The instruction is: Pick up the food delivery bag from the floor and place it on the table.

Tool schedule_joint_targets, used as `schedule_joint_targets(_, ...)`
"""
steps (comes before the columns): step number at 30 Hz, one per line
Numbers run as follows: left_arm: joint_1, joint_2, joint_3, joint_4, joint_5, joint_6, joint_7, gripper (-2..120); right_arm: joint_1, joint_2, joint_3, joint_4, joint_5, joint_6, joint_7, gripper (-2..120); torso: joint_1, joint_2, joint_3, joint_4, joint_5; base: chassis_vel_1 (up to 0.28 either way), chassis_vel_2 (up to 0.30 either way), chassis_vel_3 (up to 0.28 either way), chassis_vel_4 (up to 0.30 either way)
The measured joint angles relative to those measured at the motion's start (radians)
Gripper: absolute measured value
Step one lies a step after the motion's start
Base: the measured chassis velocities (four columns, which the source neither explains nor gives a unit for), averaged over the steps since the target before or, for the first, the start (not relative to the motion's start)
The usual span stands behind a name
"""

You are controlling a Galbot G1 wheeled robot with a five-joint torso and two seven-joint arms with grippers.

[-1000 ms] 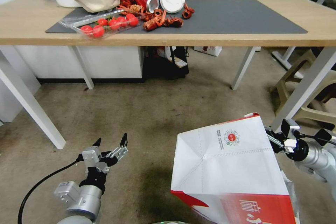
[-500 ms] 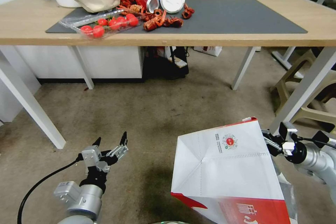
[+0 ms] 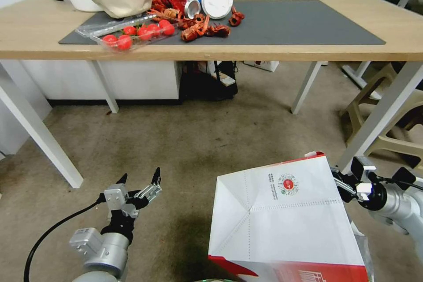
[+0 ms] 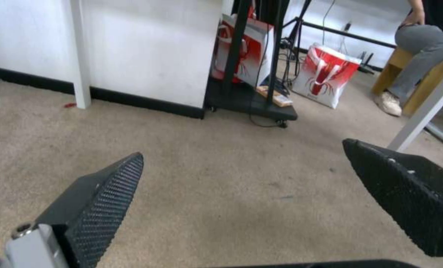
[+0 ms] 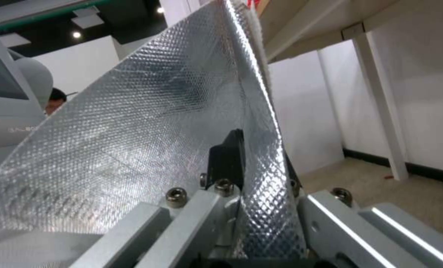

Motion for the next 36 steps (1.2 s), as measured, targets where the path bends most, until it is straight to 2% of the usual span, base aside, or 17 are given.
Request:
schedule_joint_targets(14,0.002,0.001,0.0,-0.002,0.008,0.003,-0.001,100,-0.002,0.016,0.0,-0.004,-0.016,0.007,0.0,0,0.004,0.055,0.051,0.0,0.0001,0.0,0.0,0.0,0.0)
schedule_joint_targets(18,0.004,0.002,-0.001,-0.003,0.008,0.002,-0.003,100,-0.002,0.016,-0.001,-0.001,-0.017,0.008,0.0,0,0.007,0.078,0.072,0.0,0.0,0.0,0.0,0.0,0.0)
schedule_joint_targets(36,0.005,0.003,0.001,0.006,0.01,-0.004,-0.001,100,-0.002,0.019,-0.002,0.003,-0.028,0.014,0.003,0,0.022,0.153,0.131,0.0,0.0,0.0,0.0,0.0,0.0)
